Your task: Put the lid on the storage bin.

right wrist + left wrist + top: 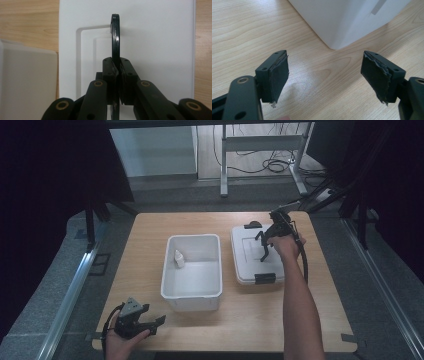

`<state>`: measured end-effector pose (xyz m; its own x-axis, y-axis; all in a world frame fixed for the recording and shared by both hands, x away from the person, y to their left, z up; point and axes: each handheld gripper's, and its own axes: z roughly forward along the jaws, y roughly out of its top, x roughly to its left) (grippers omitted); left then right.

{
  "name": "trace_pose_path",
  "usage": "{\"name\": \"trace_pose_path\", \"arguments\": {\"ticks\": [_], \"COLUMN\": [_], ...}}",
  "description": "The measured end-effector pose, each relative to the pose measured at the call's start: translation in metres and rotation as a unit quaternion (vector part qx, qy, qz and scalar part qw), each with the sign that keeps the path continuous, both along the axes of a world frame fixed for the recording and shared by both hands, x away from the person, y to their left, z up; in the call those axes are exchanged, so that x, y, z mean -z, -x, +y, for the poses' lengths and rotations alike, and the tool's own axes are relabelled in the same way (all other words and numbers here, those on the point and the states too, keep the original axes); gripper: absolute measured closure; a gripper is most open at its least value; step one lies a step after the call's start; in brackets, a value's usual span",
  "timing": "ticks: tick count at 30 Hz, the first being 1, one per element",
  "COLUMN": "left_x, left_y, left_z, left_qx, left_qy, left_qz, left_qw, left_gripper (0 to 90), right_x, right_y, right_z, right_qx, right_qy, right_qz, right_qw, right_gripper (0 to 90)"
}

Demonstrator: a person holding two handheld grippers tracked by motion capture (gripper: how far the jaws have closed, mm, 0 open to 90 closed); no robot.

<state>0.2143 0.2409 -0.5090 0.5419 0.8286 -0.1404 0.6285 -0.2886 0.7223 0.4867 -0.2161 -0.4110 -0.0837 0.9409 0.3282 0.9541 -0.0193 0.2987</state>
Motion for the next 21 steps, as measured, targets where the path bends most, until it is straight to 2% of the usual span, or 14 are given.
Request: {"name": "trace_pose_path", "arguments": {"ticks": [2, 3, 4, 5, 7, 10, 16, 17, 21], "left_x": [0.0, 0.0, 0.0, 0.0, 0.0, 0.0, 0.001, 0.002, 0.003], "left_y": [0.0, 0.0, 0.0, 0.0, 0.0, 0.0, 0.0, 0.0, 0.0], "left_z": [0.0, 0.0, 0.0, 0.0, 0.0, -0.001, -0.003, -0.003, -0.003], "left_qx": [0.001, 0.0, -0.002, -0.003, -0.003, -0.002, 0.0, -0.001, -0.003], "left_qy": [0.0, -0.001, -0.003, -0.007, -0.008, -0.009, -0.012, -0.012, -0.011], "left_qz": [0.001, 0.001, 0.001, 0.0, 0.0, 0.001, 0.001, 0.001, 0.004], "left_qw": [1.0, 1.0, 1.0, 1.0, 1.0, 1.0, 0.9999, 0.9999, 0.9999], "left_gripper": [22.4, 22.4, 22.4, 22.4, 22.4, 22.4, 22.5, 22.5, 22.5], "right_x": [-0.005, -0.014, -0.014, -0.022, -0.025, -0.039, -0.051, -0.056, -0.061], "right_y": [0.003, 0.009, 0.009, 0.015, 0.017, 0.028, 0.037, 0.039, 0.043], "right_z": [-0.003, -0.006, -0.006, -0.009, -0.009, -0.011, -0.007, -0.005, -0.003], "right_qx": [0.003, 0.009, 0.009, 0.01, 0.009, 0.005, -0.01, -0.014, -0.018], "right_qy": [-0.002, -0.004, -0.004, -0.009, -0.007, -0.013, -0.01, -0.011, -0.018], "right_qz": [-0.002, -0.006, -0.006, -0.01, -0.011, -0.02, -0.027, -0.033, -0.039], "right_qw": [1.0, 0.9999, 0.9999, 0.9999, 0.9999, 0.9997, 0.9996, 0.9993, 0.9989], "right_gripper": [85.2, 85.2, 85.2, 85.2, 85.2, 85.2, 85.2, 85.1, 85.1]}}
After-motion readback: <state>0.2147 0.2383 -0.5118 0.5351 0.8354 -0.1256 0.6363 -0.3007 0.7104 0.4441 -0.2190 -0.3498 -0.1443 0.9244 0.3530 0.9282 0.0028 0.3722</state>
